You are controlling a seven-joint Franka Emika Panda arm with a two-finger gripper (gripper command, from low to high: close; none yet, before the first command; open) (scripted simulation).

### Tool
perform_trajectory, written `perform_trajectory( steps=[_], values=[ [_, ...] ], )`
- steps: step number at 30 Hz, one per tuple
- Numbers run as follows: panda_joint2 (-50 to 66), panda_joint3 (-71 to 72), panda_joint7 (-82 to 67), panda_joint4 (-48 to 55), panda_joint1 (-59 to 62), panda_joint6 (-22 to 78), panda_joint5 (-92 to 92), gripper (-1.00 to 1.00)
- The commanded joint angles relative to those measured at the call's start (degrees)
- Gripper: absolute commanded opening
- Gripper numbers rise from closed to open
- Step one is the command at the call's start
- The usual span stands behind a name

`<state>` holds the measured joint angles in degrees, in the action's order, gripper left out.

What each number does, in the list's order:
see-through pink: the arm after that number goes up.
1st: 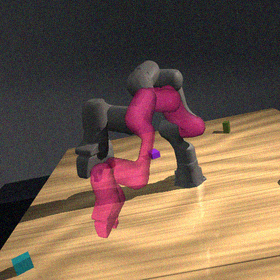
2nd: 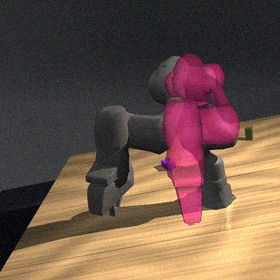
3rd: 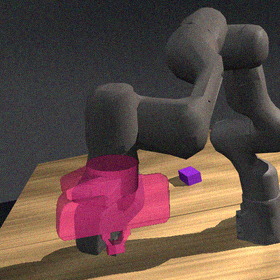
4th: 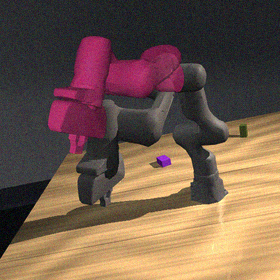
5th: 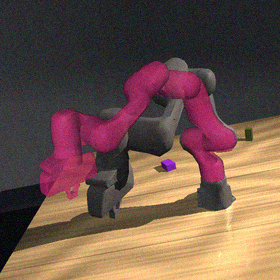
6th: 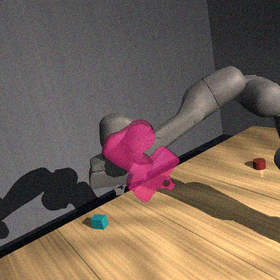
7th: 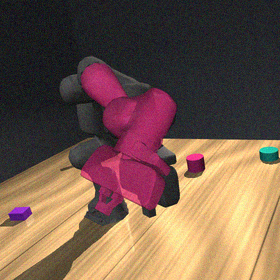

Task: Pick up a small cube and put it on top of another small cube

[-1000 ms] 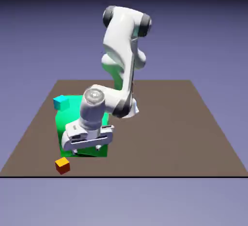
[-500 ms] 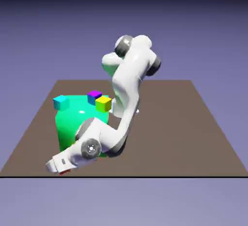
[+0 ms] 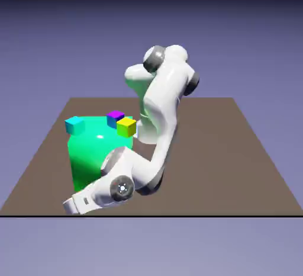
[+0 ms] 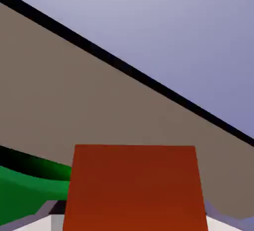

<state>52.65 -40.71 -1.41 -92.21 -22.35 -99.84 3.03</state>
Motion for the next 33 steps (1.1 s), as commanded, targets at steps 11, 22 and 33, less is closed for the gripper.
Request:
perform_trajectory(
  steps=[11,22,33],
  values=[
    [-22.8,10.5,18.7,-8.8,6.6,14.4,2.1,-1.0],
    [-45.7,18.4,36.8,-19.4,16.6,30.9,2.7,-1.0],
    [-53.9,17.8,41.3,-35.1,21.3,27.0,2.6,-1.0]
  ],
)
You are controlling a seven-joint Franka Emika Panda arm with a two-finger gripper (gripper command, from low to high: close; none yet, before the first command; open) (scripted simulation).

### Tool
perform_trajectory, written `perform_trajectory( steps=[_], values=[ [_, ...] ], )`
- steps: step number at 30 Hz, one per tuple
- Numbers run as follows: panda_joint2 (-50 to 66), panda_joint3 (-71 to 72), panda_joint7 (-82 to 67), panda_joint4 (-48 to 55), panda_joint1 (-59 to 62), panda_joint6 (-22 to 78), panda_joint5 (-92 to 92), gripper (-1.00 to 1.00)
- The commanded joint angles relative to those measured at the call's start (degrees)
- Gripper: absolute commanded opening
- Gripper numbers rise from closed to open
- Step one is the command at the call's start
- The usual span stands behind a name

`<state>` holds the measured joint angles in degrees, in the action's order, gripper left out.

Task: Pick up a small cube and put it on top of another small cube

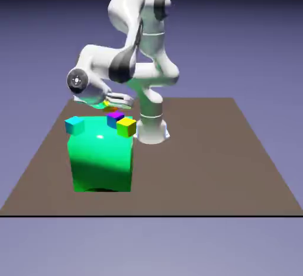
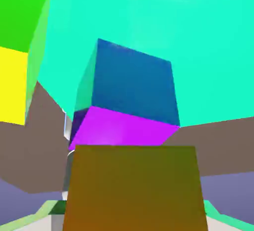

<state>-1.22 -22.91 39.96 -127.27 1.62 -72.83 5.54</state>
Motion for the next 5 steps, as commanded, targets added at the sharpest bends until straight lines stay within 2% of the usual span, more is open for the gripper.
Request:
perform_trajectory(
  steps=[1,2,5],
  values=[
    [0.0,0.0,0.0,0.0,-2.6,0.0,0.1,-1.0],
    [0.0,0.0,0.0,0.0,-2.6,0.0,0.1,1.0],
    [1.3,0.0,-0.5,4.1,-2.7,2.9,-0.2,1.0]
  ],
)
